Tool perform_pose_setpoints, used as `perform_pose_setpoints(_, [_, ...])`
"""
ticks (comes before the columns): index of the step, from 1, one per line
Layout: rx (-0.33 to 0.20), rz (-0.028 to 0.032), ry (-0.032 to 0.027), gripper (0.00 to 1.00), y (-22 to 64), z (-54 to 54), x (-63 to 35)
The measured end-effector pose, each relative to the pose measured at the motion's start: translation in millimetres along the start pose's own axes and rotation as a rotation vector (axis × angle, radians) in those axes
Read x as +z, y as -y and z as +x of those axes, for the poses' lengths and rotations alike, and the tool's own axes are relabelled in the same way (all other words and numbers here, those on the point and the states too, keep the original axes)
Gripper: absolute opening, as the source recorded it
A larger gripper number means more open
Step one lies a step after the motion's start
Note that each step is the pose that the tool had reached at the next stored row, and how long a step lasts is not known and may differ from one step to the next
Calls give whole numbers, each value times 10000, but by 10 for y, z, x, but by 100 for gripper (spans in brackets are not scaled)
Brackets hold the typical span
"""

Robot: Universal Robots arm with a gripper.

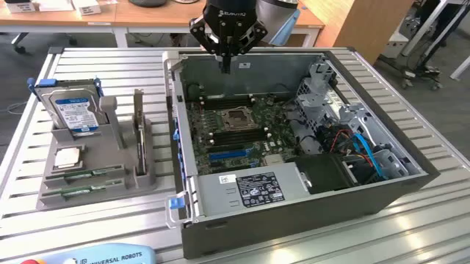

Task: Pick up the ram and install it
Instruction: 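Reach for the ram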

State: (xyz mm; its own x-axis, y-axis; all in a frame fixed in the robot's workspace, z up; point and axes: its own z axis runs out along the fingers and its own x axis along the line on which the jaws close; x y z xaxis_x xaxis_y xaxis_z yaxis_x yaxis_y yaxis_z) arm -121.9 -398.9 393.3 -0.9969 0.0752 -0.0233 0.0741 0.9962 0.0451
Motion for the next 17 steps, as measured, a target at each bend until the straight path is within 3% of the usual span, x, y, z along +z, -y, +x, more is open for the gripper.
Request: perform_pose_setpoints(17, [1, 0, 0, 10, 4, 58, -1])
